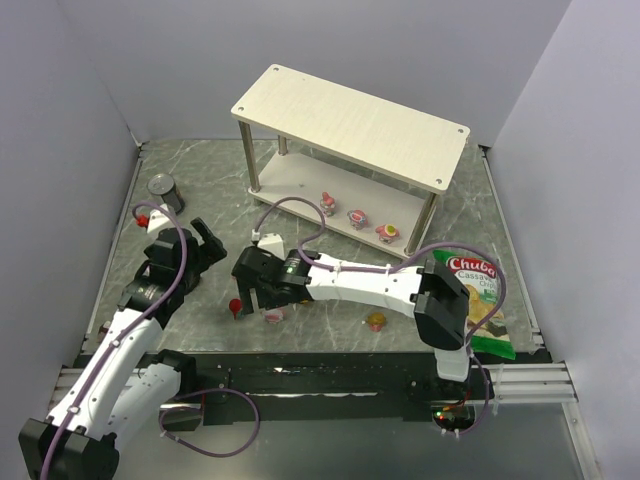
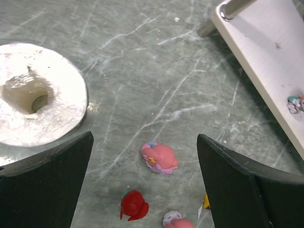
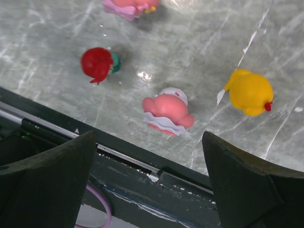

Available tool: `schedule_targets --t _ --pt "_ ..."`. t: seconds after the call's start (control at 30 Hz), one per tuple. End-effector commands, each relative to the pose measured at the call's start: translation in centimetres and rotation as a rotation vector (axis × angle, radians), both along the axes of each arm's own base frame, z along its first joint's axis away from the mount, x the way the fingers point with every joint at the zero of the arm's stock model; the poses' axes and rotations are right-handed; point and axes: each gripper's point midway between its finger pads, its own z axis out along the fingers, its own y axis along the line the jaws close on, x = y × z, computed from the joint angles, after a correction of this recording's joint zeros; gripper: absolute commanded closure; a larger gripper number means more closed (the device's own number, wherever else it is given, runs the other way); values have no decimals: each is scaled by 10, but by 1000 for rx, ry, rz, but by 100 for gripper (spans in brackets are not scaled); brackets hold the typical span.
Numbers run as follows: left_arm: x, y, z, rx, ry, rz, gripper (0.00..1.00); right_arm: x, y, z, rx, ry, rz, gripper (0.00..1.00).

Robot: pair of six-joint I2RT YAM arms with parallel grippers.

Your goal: Place and organize the plastic toys onto the shelf

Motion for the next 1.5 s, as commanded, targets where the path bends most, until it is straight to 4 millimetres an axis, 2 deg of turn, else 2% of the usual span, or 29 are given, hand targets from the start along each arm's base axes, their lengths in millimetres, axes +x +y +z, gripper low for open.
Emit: schedule_targets --t 0.0,0.23,0.5,0.93,1.13,1.3,1.47 --pt "4 8 14 -1 -13 69 4 -7 1 -3 -13 21 -42 1" --pt "5 4 11 -4 -1 50 4 -15 2 -29 -60 90 -65 2" --pt "6 -2 10 -15 0 18 4 -9 5 -48 -97 110 -86 9" --pt "7 -4 8 -13 8 4 4 -1 6 -64 -123 105 -84 19" --pt "7 -4 8 -12 8 3 4 3 4 -69 -127 105 -94 36" --pt "7 -4 7 -10 13 3 4 7 2 -73 -141 95 -100 46" --pt "7 -3 7 -10 12 7 4 17 1 -64 -138 40 -99 59"
